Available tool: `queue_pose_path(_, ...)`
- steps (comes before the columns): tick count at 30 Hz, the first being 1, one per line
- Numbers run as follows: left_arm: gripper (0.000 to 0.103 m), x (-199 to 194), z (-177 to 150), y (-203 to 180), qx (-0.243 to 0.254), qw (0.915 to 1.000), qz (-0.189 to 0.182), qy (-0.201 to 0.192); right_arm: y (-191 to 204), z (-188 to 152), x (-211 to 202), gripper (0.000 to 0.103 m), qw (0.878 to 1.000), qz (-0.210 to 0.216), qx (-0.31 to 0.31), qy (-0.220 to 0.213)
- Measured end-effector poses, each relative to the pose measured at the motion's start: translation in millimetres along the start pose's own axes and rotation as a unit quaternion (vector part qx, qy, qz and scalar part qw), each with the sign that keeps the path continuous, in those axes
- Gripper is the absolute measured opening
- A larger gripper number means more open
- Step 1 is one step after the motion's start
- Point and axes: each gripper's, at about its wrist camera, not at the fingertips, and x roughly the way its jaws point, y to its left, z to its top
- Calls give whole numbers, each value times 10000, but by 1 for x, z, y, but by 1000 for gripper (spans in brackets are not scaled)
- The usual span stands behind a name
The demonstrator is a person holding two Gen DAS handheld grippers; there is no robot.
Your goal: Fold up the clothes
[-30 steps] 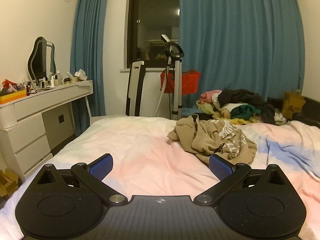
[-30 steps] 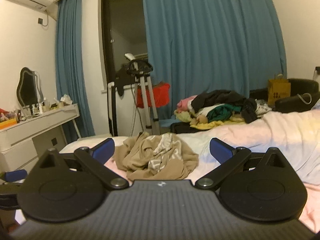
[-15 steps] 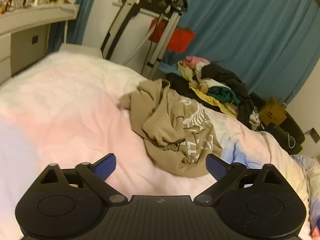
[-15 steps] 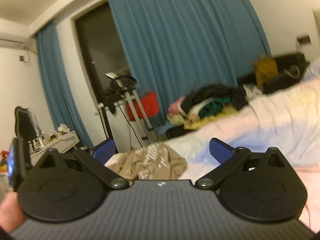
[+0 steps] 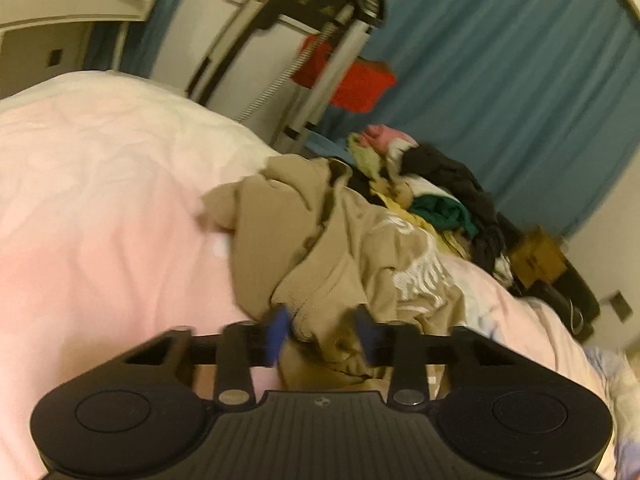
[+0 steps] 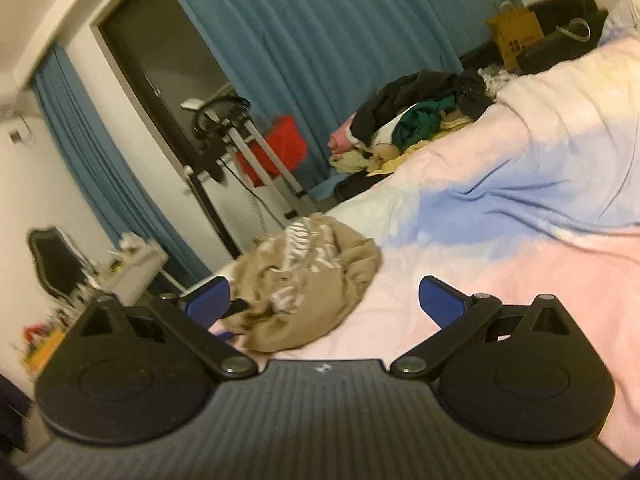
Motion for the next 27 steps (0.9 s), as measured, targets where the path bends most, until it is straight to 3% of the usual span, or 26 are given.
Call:
queue_pose_path(1,14,-3,0,-5,234,9997,-10,-45,-1,0,5,103,10000,-21,-54,-12)
queue_pose_path(6,11,-43,6,-26,990,9935,-346,-436,-10,3,15,103,9996,-227,-85,-170)
queue_pose_path(11,10,-112,-9,-63,1754,9760,-1052,-750,-17,10,14,103,9980,-446,-80,-448)
queue_pose_path(16,9,-164,-61,-113,2263,9524,-1972,-527,-16,22,-12,103,9956,-425,-291,-788)
queue_pose_path(20,11,-165,-105,-131,2545,9461,-1996,-146,-19,31,-34,103,9965,-318,-306,-716)
queue_pose_path(24,17,-159,-122,-120,2707,9463,-1736,320,-15,29,-41,103,9971,-256,-547,-467)
queue_pose_path(26,43,-161,-115,-105,2670,9493,-1615,392,-9,24,-41,103,9962,-300,-716,-383)
queue_pose_path(27,49,-163,-111,-97,2728,9494,-1512,364,-5,22,-40,103,9956,-333,-808,-338)
